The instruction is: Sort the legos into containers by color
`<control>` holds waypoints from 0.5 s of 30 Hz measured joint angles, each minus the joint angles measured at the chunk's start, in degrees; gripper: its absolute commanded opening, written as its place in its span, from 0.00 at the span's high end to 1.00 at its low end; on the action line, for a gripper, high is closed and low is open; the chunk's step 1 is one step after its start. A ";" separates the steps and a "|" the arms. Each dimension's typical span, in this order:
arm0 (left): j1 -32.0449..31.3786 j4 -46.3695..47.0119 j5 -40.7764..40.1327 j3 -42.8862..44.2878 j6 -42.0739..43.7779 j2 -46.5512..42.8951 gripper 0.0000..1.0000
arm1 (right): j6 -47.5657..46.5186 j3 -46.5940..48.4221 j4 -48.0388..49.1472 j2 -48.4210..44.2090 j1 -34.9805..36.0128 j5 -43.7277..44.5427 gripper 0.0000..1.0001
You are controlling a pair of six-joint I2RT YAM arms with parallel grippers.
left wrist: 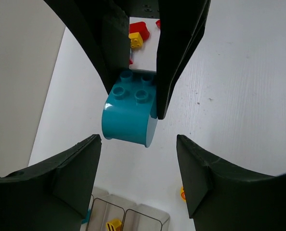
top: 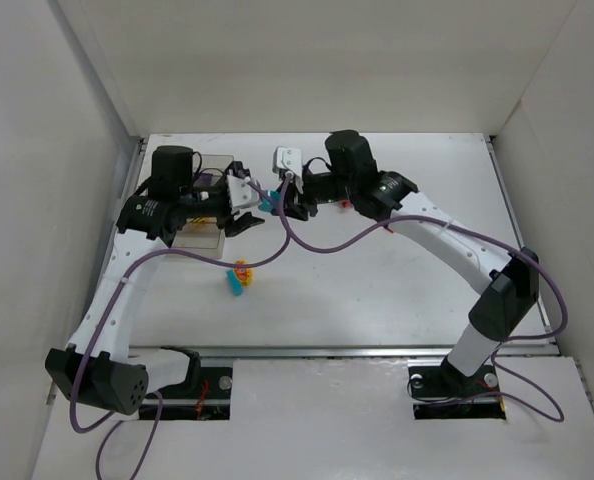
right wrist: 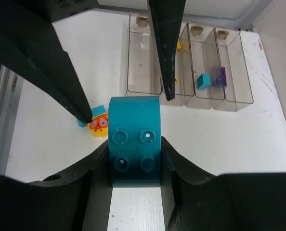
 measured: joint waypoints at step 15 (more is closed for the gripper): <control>-0.48 -2.25 0.76 0.48 1.20 0.90 0.78 | -2.12 0.02 -1.44 -1.44 1.95 0.42 1.00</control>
